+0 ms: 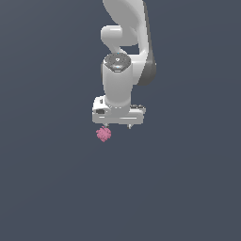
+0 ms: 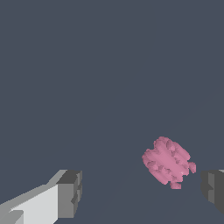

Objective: Pick up the object and move it to a goal position.

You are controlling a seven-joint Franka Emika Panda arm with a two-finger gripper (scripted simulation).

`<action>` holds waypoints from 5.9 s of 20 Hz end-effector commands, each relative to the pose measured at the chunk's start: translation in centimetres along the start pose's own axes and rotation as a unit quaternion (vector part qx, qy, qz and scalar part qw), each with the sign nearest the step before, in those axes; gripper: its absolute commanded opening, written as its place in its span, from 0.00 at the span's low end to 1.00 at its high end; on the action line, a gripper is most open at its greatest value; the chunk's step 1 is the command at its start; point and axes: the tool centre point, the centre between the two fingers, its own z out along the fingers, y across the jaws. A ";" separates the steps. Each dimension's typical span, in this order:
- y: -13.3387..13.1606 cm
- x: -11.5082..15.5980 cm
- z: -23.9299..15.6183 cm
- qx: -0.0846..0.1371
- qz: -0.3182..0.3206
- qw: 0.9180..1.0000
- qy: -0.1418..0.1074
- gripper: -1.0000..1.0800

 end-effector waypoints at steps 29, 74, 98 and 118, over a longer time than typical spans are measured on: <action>2.2 1.0 -1.5 0.002 0.018 1.000 0.023 0.96; 7.8 -4.0 8.0 0.004 -0.393 0.919 0.006 0.96; 7.8 -4.1 13.2 0.004 -0.401 0.916 0.005 0.96; 7.8 -2.5 12.4 0.004 -0.400 0.916 0.006 0.00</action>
